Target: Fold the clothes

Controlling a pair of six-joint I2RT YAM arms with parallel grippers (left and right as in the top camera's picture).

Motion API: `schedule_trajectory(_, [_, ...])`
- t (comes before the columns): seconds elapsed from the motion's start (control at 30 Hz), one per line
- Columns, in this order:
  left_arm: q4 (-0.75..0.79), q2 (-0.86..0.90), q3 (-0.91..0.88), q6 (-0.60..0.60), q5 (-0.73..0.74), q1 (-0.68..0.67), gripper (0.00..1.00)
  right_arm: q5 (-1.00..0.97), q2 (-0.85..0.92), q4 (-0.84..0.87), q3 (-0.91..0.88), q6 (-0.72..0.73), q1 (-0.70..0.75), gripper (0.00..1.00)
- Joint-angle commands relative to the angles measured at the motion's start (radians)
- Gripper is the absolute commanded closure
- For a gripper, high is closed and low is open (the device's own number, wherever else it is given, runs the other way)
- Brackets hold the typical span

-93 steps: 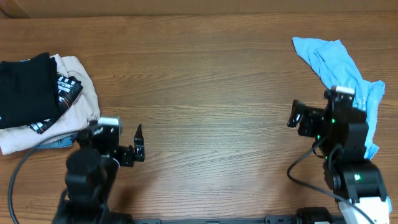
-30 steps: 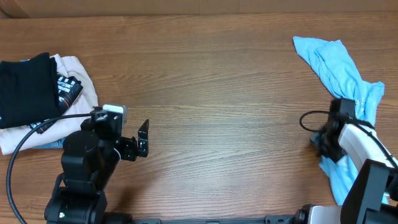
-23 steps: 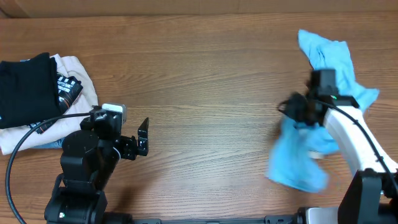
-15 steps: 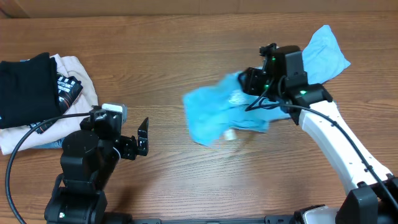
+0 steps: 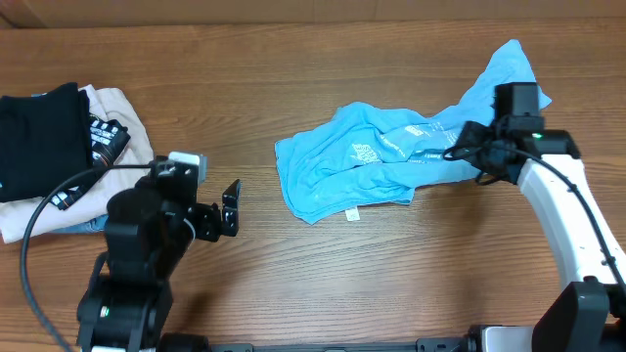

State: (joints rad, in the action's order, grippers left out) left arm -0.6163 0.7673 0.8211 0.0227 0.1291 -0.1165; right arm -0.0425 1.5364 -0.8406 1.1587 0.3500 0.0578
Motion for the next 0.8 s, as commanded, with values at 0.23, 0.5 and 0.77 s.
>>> schedule_trajectory(0.23, [0.101, 0.449, 0.021, 0.091, 0.236, -0.091, 0.0, 0.018, -0.022, -0.033, 0.02, -0.025, 0.095, 0.35])
schedule_trajectory(0.5, [0.321, 0.789, 0.058, 0.21, 0.257, -0.159, 0.0, 0.018, -0.022, -0.053, 0.02, -0.025, 0.095, 0.35])
schedule_trajectory(0.77, [0.321, 1.074, 0.274, 0.203, 0.204, -0.159, 0.0, 0.018, -0.022, -0.059, 0.02, -0.025, 0.095, 0.35])
